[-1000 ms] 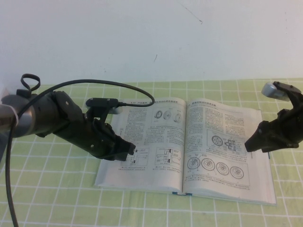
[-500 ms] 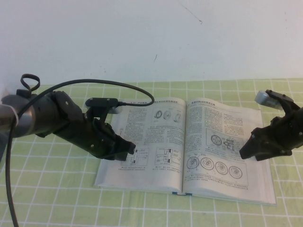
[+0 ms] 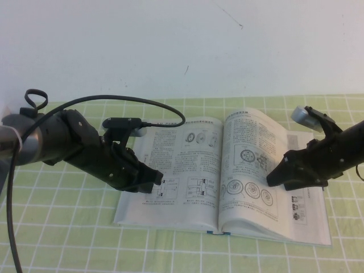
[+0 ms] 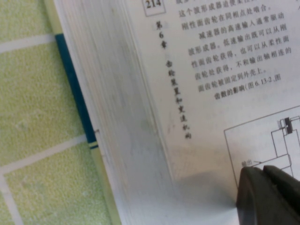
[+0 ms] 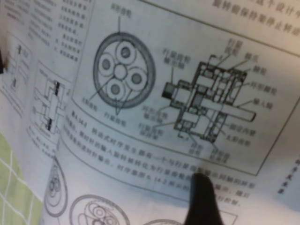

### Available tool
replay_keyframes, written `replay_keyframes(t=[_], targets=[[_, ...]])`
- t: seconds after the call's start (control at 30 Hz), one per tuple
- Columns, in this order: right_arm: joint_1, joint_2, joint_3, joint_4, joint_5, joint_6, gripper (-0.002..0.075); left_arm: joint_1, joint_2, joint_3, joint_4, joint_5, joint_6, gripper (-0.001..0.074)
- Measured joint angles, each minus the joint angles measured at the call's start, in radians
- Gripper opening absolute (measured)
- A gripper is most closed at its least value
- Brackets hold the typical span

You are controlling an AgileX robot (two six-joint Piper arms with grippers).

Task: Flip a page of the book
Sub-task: Open the closed book

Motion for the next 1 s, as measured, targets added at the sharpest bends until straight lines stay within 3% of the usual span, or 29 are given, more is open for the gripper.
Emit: replay_keyframes(t=[0.83,1.0], targets=[[0.007,0.015,0.0,0.216,0.047,-0.143,0.044,0.0,0.0,0.0,-0.003,0.0,0.002,-0.0004],[-0.012,0.017,-0.047,0.212,0.15,-0.136,0.044,0.0,0.0,0.0,-0.009,-0.002,0.002,-0.0004]])
